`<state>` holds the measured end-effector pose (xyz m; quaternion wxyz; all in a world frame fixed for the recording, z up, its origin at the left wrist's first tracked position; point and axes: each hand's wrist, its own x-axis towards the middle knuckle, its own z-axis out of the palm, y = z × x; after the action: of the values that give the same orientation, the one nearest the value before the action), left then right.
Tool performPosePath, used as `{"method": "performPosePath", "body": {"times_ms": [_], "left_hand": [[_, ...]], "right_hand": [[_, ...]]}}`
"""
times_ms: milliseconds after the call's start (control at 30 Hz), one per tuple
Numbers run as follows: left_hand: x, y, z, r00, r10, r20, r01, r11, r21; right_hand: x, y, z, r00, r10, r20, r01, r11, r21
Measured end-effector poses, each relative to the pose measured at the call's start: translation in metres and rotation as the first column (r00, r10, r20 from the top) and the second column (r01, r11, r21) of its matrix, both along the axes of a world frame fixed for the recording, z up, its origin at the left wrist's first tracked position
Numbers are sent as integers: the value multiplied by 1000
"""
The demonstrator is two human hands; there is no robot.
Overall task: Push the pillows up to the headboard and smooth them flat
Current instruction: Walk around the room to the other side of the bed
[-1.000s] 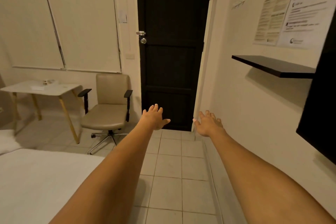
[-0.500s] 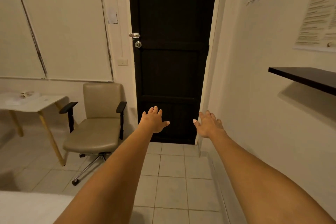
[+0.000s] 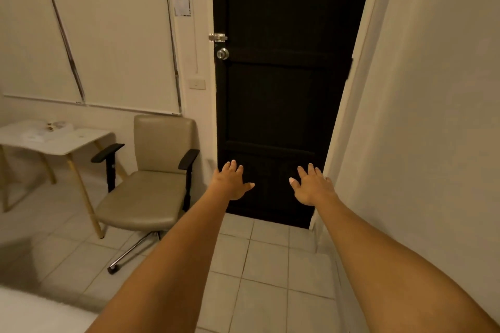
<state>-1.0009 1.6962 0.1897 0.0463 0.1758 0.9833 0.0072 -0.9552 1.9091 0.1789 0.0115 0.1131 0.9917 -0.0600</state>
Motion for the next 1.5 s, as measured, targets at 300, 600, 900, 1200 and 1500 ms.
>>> {"method": "performPosePath", "body": {"times_ms": [300, 600, 900, 1200, 1500], "left_hand": [[-91, -10, -26, 987, 144, 67, -147, 988, 47], [-202, -85, -26, 949, 306, 80, -309, 951, 32], [-325, -193, -6, 898, 438, 50, -438, 899, -13], [-383, -309, -12, 805, 593, 22, -593, 805, -17], [-406, -424, -30, 575, 815, 73, -815, 578, -43]], "right_hand": [[-118, -6, -14, 991, 123, 54, -124, 992, 27], [-251, -75, -13, 963, 262, 70, -263, 965, 10], [-399, -192, 4, 924, 381, 29, -380, 925, -21], [-507, -318, -4, 835, 549, 21, -548, 835, -38], [-587, -480, -23, 606, 794, 48, -795, 607, -20]]}}
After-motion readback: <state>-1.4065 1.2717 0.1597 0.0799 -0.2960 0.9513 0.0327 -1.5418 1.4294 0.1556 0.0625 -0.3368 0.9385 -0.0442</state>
